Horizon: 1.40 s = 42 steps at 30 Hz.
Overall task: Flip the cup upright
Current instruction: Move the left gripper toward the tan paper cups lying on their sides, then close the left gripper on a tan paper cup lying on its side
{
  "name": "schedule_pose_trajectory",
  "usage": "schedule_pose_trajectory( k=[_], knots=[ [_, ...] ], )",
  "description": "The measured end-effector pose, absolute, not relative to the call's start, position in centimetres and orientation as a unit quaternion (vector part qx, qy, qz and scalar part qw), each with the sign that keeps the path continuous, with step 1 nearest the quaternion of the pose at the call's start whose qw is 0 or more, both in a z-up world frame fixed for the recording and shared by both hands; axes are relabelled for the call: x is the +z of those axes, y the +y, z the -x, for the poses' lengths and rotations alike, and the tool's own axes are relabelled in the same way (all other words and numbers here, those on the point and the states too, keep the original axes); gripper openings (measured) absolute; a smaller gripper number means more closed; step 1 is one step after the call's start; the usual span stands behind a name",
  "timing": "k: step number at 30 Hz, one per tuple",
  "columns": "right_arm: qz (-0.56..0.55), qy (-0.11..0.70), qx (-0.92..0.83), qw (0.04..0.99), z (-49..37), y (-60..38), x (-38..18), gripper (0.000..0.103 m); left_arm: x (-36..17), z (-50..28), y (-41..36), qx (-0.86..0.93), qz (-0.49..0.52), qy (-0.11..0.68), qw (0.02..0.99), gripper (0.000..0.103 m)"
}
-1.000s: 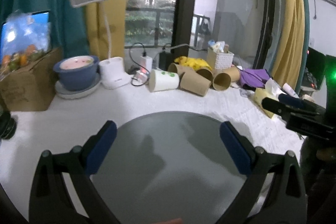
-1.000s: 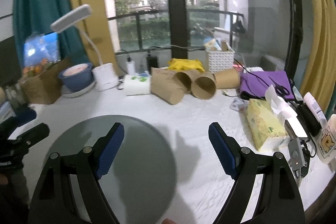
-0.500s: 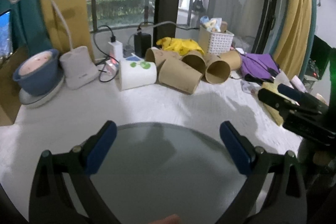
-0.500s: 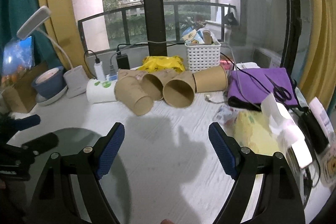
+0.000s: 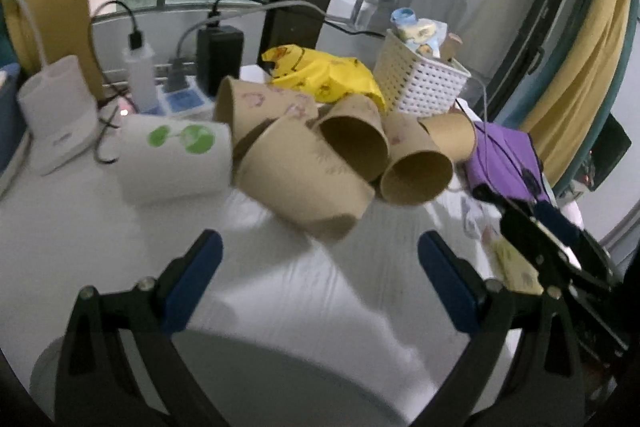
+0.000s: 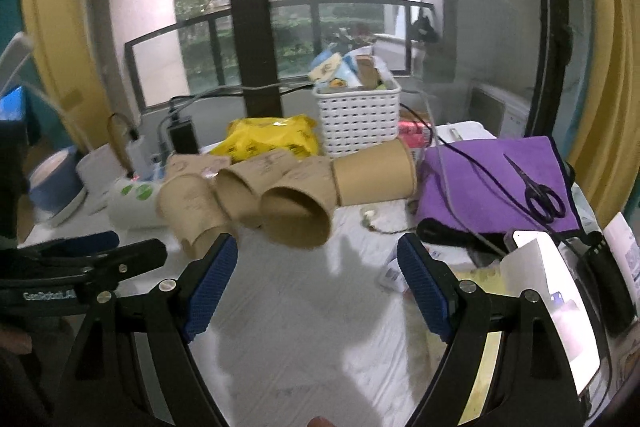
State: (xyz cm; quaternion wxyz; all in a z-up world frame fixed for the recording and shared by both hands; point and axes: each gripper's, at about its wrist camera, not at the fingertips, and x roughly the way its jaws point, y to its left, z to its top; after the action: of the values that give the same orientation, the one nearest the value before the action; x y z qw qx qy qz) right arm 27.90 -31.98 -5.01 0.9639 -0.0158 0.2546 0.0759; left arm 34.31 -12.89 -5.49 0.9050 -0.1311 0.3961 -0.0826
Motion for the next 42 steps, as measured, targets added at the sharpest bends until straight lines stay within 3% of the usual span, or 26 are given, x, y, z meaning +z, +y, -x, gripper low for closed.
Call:
schedule_pose_trajectory(
  k=[9,17,22,30,42],
  knots=[
    [0.002,0.256,0.074,0.964,-29.2,-33.0,-5.6,0.085,-6.9,-38.7,-13.5,-0.088,0.175,0.414,0.889,0.097],
    [-0.006,0.257,0.080,0.963,-29.3,-33.4,-5.7,0.085,-8.5,-40.8,-13.1,-0.079,0.201,0.442,0.871,0.083],
    [-0.009,0.260,0.085,0.962,-29.3,-33.3,-5.8,0.085,-8.6,-40.9,-13.4,-0.080,0.202,0.440,0.871,0.080],
    [-0.005,0.253,0.090,0.963,-28.3,-32.9,-5.1,0.085,-8.5,-40.1,-12.8,-0.100,0.223,0.444,0.862,0.063],
    [-0.004,0.241,0.099,0.966,-25.7,-31.7,-3.6,0.085,-8.2,-37.0,-10.9,-0.099,0.194,0.465,0.858,0.062]
  ],
)
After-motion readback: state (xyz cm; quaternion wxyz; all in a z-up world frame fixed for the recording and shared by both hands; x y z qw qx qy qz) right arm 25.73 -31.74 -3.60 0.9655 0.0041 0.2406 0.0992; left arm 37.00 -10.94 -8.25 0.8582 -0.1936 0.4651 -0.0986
